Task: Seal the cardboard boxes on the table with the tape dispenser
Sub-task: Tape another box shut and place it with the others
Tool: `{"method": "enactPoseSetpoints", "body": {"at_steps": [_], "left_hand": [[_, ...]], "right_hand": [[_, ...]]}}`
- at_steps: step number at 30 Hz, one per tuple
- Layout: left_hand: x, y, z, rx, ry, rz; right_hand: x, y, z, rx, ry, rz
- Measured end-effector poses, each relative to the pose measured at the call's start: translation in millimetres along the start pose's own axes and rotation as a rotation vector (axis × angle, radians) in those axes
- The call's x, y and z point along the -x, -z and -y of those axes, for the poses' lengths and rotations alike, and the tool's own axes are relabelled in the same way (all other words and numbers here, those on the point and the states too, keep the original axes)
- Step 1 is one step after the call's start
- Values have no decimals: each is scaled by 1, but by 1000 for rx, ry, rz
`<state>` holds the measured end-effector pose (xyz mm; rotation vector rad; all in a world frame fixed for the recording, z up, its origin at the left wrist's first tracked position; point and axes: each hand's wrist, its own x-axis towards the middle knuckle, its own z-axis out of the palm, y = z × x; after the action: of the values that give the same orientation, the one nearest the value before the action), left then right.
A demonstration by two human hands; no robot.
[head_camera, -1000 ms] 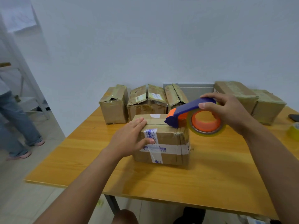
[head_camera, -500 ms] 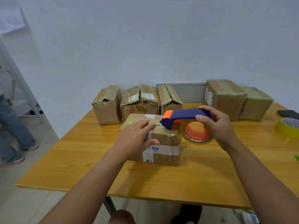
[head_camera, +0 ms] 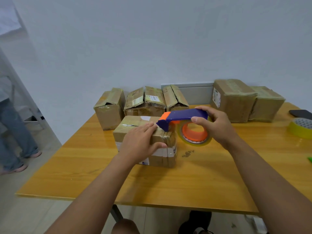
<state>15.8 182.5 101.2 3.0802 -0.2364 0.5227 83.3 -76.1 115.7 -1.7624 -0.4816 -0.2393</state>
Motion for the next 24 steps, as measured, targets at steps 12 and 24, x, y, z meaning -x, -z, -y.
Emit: {"method": "enactPoseSetpoints", "body": {"at_steps": [12,24], "left_hand": [[-15,-5,-38,-23,-32,-13],[-16,-7,-30,-6,-33,31]], "right_hand": [[18,23,-19,-32,-65,-50],[33,48,-27,-79,-107,-82]]}}
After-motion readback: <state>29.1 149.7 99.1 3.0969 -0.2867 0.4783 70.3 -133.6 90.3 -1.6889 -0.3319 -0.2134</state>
